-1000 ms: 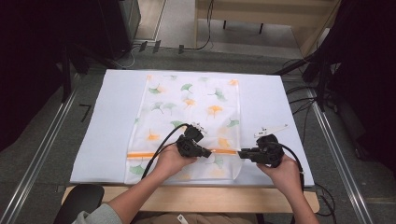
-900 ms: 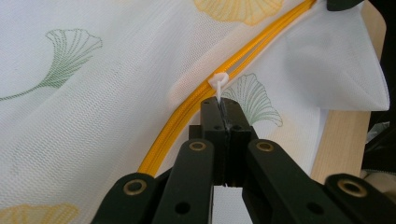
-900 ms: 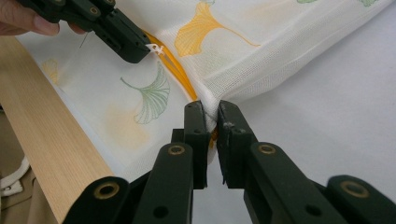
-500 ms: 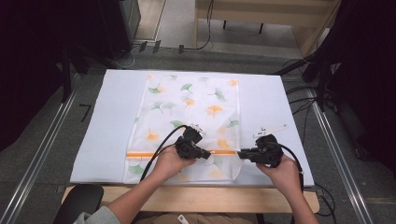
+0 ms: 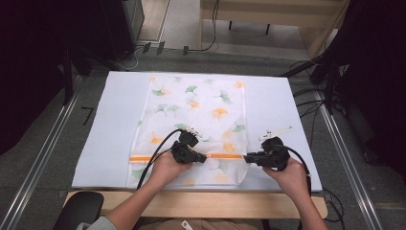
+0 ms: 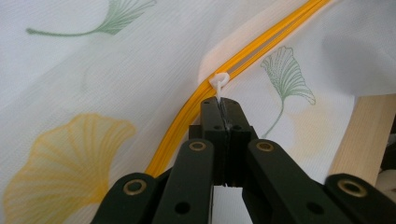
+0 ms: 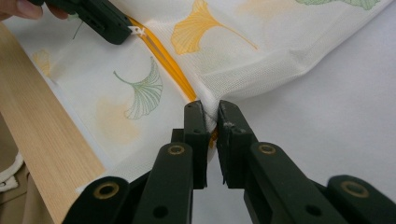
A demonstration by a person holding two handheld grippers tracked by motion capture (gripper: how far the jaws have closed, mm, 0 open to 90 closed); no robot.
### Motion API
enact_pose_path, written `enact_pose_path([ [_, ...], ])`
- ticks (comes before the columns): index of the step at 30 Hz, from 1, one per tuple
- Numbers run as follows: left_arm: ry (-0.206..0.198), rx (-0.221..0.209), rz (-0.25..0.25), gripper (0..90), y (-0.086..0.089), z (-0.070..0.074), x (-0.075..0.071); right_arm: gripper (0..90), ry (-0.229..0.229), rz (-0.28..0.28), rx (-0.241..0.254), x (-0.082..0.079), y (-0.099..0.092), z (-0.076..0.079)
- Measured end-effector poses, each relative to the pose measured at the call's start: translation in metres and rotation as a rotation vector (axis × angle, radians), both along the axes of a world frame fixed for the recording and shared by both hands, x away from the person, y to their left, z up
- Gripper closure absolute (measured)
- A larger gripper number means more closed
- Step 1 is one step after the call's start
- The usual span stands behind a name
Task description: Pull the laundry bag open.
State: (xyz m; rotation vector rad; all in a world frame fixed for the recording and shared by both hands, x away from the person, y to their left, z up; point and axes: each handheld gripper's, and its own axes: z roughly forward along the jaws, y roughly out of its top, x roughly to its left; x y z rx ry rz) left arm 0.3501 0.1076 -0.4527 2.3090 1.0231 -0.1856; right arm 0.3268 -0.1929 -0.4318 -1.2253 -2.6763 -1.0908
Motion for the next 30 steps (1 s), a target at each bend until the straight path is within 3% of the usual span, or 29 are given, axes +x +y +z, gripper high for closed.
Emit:
enact_pose_path([
  [18, -0.005, 0.014, 0.001, 90.0, 0.003, 0.002, -0.001, 85.0, 0.007, 0.008, -0.004, 0.0, 0.001, 0.0],
  [25, -0.007, 0.014, 0.027, 90.0, 0.015, 0.008, -0.002, 85.0, 0.005, 0.003, 0.0, 0.0, -0.002, 0.0],
  [30, -0.01, 0.04, 0.041, 90.0, 0.025, 0.011, -0.005, 85.0, 0.006, -0.004, -0.002, 0.001, -0.003, 0.0],
])
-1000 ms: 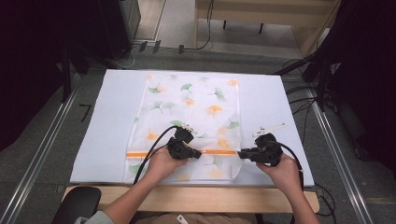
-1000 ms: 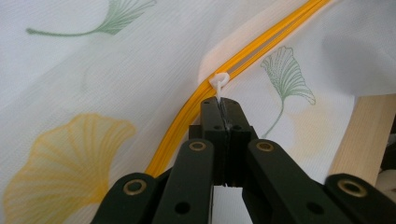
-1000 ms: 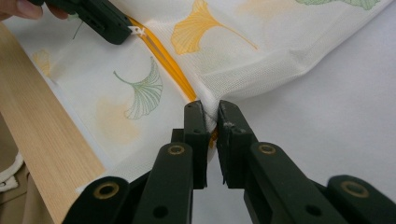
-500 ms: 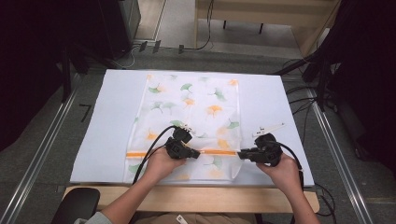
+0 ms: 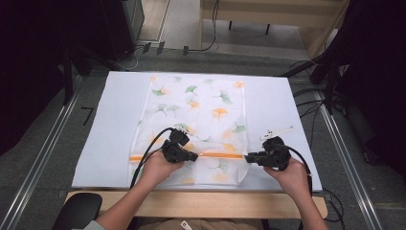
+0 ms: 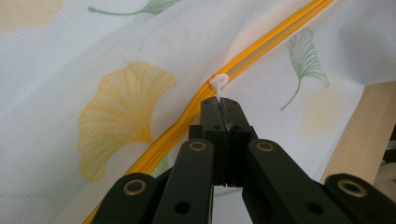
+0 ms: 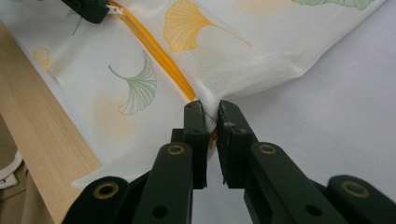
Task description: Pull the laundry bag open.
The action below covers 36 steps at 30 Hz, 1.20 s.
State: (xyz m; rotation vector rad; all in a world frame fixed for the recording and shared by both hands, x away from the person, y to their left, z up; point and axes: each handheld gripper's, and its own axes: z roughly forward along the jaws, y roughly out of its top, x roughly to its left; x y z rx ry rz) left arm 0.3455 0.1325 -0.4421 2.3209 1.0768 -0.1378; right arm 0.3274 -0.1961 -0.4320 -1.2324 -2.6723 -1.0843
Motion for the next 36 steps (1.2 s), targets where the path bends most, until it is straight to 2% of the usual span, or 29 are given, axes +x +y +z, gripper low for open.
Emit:
enact_pose_path([
  [3, -0.009, 0.029, -0.003, 90.0, 0.005, 0.0, -0.001, 85.0, 0.0, 0.002, 0.001, 0.0, 0.0, 0.0],
  [6, 0.004, -0.001, 0.024, 90.0, 0.009, -0.003, -0.001, 85.0, 0.002, 0.004, -0.002, 0.0, 0.001, 0.0],
  [11, 0.011, -0.015, 0.032, 90.0, 0.01, -0.002, -0.002, 85.0, 0.002, 0.003, -0.002, 0.0, 0.001, 0.0],
  [19, 0.003, -0.012, 0.035, 90.0, 0.011, -0.001, -0.002, 85.0, 0.001, 0.006, -0.002, 0.0, 0.002, 0.0],
  [23, 0.013, -0.013, 0.039, 90.0, 0.014, -0.001, -0.001, 85.0, 0.001, 0.007, -0.003, 0.0, 0.001, 0.0],
  [26, 0.017, -0.014, 0.06, 90.0, 0.019, -0.001, -0.003, 84.9, 0.0, 0.008, -0.001, 0.0, 0.0, 0.0],
  [29, 0.026, 0.0, 0.079, 90.0, 0.029, -0.003, -0.002, 84.9, 0.004, 0.0, -0.006, 0.0, -0.002, 0.0],
  [31, 0.037, -0.005, 0.099, 90.0, 0.037, -0.003, -0.002, 84.8, 0.006, -0.001, -0.006, 0.001, -0.003, 0.0],
  [34, 0.031, -0.011, 0.115, 90.0, 0.043, -0.001, -0.005, 84.7, 0.006, 0.001, -0.012, 0.002, -0.002, 0.0],
  [36, 0.027, 0.002, 0.116, 90.0, 0.046, 0.0, -0.007, 84.7, 0.012, 0.0, -0.012, 0.003, -0.001, 0.0],
])
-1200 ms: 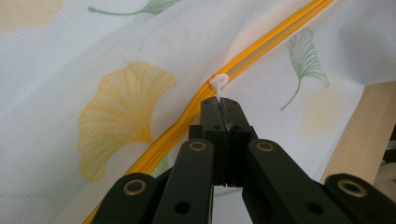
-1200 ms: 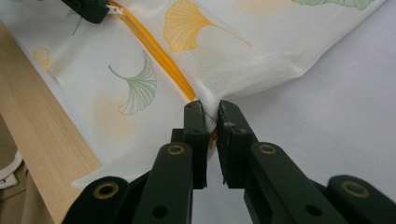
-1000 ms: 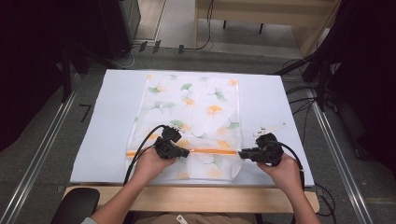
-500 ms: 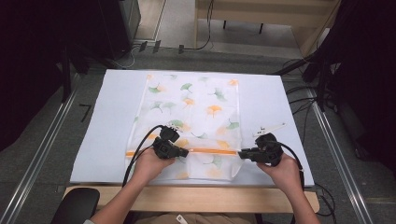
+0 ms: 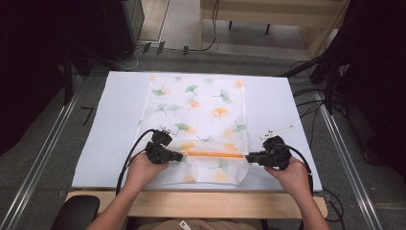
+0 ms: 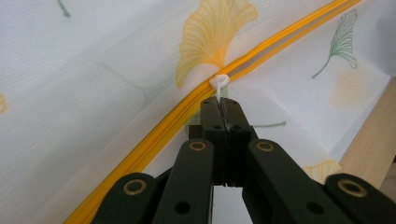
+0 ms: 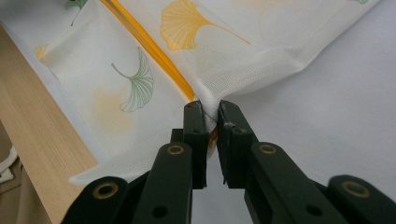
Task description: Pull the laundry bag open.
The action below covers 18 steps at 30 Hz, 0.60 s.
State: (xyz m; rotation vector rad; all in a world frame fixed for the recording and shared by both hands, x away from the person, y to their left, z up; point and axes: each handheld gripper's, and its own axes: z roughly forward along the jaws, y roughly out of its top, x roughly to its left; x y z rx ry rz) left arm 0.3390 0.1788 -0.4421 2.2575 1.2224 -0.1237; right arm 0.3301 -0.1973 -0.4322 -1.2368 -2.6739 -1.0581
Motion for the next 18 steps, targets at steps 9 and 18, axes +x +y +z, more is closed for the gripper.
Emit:
enact_pose_path([
  [9, 0.002, -0.033, 0.006, 90.0, 0.0025, 0.0018, -0.0021, 84.8, 0.008, -0.004, -0.005, 0.0031, -0.0021, -0.0006],
  [18, 0.003, -0.034, -0.003, 90.0, 0.0027, 0.0017, -0.0007, 84.8, 0.01, 0.001, -0.013, 0.003, -0.0009, -0.0017],
])
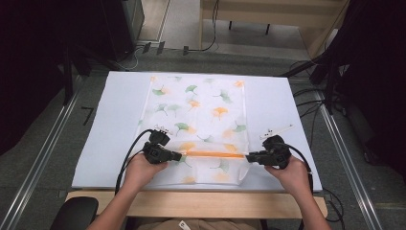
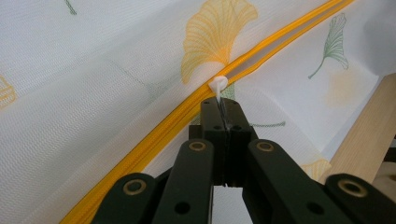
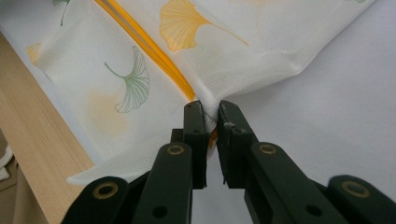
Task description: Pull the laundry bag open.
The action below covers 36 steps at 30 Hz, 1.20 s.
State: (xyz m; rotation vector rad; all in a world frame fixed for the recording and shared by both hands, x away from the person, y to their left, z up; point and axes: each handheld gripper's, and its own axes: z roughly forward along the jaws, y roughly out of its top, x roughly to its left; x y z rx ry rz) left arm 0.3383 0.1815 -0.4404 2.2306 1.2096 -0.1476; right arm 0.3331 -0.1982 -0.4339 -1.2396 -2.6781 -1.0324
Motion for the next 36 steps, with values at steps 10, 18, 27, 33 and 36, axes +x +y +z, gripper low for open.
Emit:
enact_pose_path([
  [10, 0.016, 0.038, 0.004, 90.0, 0.008, 0.002, -0.001, 84.8, 0.006, -0.005, -0.004, 0.0, 0.001, -0.001],
  [18, 0.028, 0.02, 0.024, 90.0, 0.033, 0.004, -0.007, 84.8, 0.008, -0.004, -0.001, 0.0, 0.0, -0.001],
  [27, 0.021, 0.009, 0.032, 90.0, 0.033, 0.003, -0.006, 84.9, 0.01, -0.002, -0.006, 0.0, 0.001, -0.001],
  [33, 0.015, 0.029, 0.016, 90.0, 0.033, 0.004, -0.005, 84.9, 0.01, -0.003, -0.002, 0.0, 0.001, -0.001],
  [36, 0.015, 0.025, 0.021, 90.0, 0.032, 0.003, -0.005, 84.8, 0.01, 0.001, -0.001, 0.0, 0.0, -0.002],
])
